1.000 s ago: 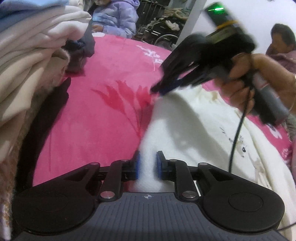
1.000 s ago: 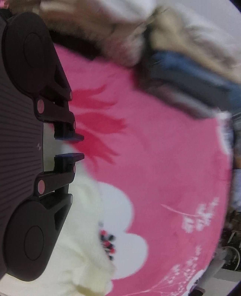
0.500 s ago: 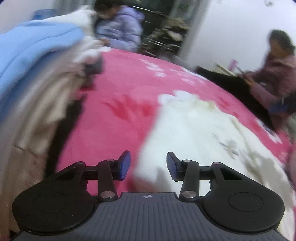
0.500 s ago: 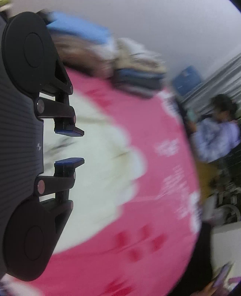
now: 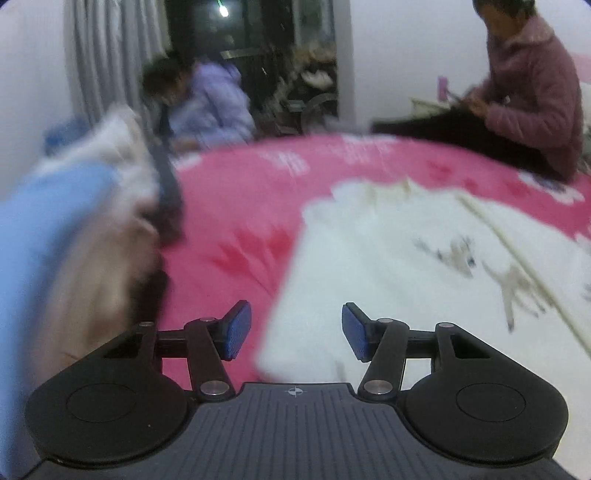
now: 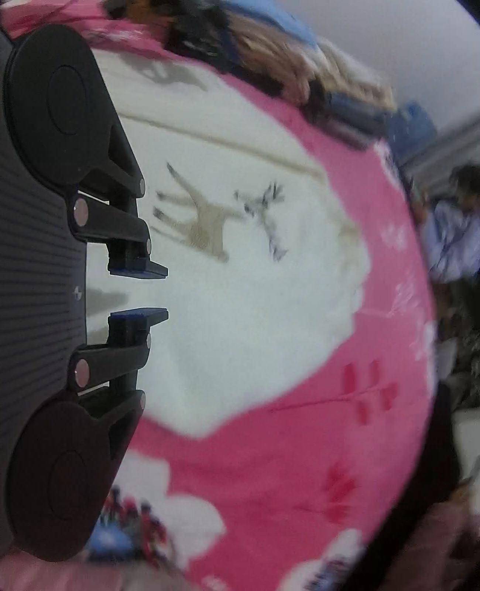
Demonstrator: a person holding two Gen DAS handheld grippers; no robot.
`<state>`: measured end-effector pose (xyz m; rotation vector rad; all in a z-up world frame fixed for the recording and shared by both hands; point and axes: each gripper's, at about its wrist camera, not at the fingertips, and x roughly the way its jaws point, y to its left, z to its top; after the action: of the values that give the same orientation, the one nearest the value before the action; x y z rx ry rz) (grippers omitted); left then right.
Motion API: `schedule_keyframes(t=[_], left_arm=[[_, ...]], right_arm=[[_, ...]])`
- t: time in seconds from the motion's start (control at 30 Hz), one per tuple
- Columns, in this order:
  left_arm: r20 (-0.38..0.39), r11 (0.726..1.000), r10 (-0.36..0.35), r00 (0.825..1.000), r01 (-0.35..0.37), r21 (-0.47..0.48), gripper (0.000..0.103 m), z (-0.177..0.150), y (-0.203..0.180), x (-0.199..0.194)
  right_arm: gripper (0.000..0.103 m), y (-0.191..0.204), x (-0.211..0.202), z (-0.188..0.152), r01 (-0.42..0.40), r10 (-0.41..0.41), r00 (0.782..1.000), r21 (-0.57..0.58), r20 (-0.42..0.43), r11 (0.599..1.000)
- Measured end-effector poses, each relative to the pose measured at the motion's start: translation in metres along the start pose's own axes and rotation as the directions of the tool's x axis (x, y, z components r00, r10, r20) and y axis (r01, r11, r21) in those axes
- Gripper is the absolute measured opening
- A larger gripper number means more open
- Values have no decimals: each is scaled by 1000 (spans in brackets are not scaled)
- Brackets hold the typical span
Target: Fold clothes
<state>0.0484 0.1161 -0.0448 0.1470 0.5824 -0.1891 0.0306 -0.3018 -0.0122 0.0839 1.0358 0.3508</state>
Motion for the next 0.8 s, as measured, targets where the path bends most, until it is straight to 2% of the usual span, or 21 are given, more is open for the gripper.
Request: schedule_keyframes(t=[0.03, 0.1, 0.17, 0.23, 0.27, 0.3, 0.33, 0.37, 0.4, 0.43, 0.5, 0.57, 0.63, 0.7, 0.73, 0.8], left_arm=[[3, 1000, -4, 1000, 4, -17, 55, 2, 5, -9], [-23, 996, -60, 998, 58, -66, 55, 1, 11, -26], [-79, 984, -160, 984, 153, -97, 55, -11, 6, -38], [-156, 961, -270, 950, 255, -111, 55, -29, -7, -46], [-214, 951, -309, 927, 295, -94, 55, -41, -20, -48], [-267, 943, -333, 904, 326, -68, 55, -55, -34, -49], [-313, 940, -332, 890, 340, -29, 55, -70, -48, -49], [-341, 942, -310, 887, 336, 18, 55, -83, -60, -48], [-336, 945, -282, 899, 321, 65, 55, -90, -68, -49], [-320, 945, -266, 909, 312, 100, 55, -91, -72, -53], [-309, 942, -266, 913, 314, 116, 55, -81, -69, -56], [-260, 946, -277, 925, 311, 95, 55, -66, -56, -57], [-216, 955, -265, 940, 287, 78, 55, -53, -43, -49], [-180, 966, -246, 952, 256, 36, 55, -41, -26, -28], [-172, 970, -241, 955, 245, 1, 55, -37, -19, -11], [-210, 972, -235, 949, 223, -78, 55, -35, -8, 27]], right_arm=[[19, 5, -9, -8, -4, 4, 1000, -28, 1, 1000], [19, 15, -24, -29, -39, 39, 999, -68, -12, 997], [19, 27, -26, -52, -92, 87, 995, -106, -51, 990], [19, 39, -14, -81, -130, 112, 987, -159, -119, 979], [19, 43, -2, -96, -127, 96, 982, -189, -164, 974], [19, 46, 13, -111, -121, 74, 975, -219, -209, 968], [19, 50, 16, -119, -109, 61, 978, -242, -199, 964], [20, 53, 17, -125, -95, 50, 984, -263, -173, 960], [20, 56, 17, -131, -81, 40, 988, -283, -146, 956], [20, 57, 15, -127, -75, 33, 987, -272, -156, 959], [20, 56, 7, -116, -69, 28, 981, -208, -191, 976], [23, 54, -8, -114, -108, 85, 982, -134, -170, 985], [23, 59, -15, -122, -123, 98, 983, -162, -153, 979], [22, 64, -2, -137, -86, 46, 979, -198, -200, 976], [22, 65, 3, -144, -75, 34, 981, -207, -192, 975], [22, 63, 4, -150, -79, 47, 985, -189, -168, 979]])
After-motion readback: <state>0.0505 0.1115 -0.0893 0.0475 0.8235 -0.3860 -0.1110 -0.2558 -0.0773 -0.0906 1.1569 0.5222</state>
